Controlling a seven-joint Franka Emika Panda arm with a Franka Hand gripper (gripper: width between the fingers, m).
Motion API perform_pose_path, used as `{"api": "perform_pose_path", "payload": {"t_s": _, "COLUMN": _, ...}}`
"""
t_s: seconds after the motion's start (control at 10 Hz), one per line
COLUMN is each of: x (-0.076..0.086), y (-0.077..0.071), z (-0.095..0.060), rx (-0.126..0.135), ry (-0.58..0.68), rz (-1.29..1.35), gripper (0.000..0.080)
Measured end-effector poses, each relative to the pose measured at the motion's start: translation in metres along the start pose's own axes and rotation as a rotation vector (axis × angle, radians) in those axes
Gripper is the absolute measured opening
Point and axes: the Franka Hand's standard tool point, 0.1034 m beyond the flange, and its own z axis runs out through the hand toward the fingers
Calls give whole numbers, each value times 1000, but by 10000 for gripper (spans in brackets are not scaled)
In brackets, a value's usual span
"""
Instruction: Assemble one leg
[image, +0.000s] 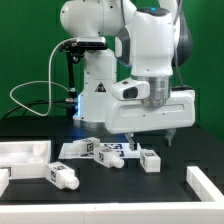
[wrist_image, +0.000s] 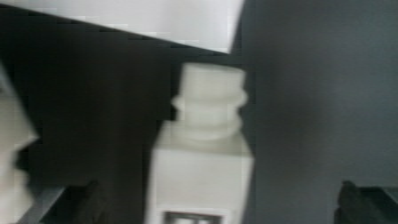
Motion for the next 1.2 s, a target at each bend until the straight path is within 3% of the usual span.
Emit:
{"api": "perform_pose_path", "payload": {"t_s": 0.2, "x": 4, "y": -4, "z": 17, "rx": 3, "ry": 5, "rz": -8, "gripper": 649}}
{"api": "perform_pose_path", "payload": {"t_s": 0.4, "x": 3, "y": -4, "z": 18, "rx": 3, "ry": 13, "rz": -11, "gripper": 649}}
{"api": "perform_pose_path", "payload": {"t_s": 0.5, "x": 3, "y": -4, "z": 19, "rx": 3, "ry": 12, "rz": -11, "gripper": 532}}
{"api": "perform_pose_path", "payload": {"t_s": 0.6, "x": 3, "y": -4, "z": 19, "rx": 3, "ry": 12, "rz": -11, "gripper": 532}}
{"api": "perform_pose_path", "payload": {"t_s": 0.7, "x": 1, "y": -4, "z": 19, "rx": 4, "ry": 9, "rz": -2, "gripper": 349}}
{"api": "perform_pose_path", "payload": {"t_s": 0.8, "x": -6, "y": -4, "z": 19, "rx": 7, "ry": -1, "rz": 22, "gripper": 284}}
{"api": "perform_pose_path", "payload": {"t_s": 1.0, "x": -31, "y": -20, "z": 18, "rx": 9, "ry": -24, "rz": 27, "gripper": 284}}
{"api": "perform_pose_path", "payload": {"t_s": 1.2, "x": -43, "y": -27, "z": 22, "rx": 9, "ry": -33, "rz": 11, "gripper": 284}}
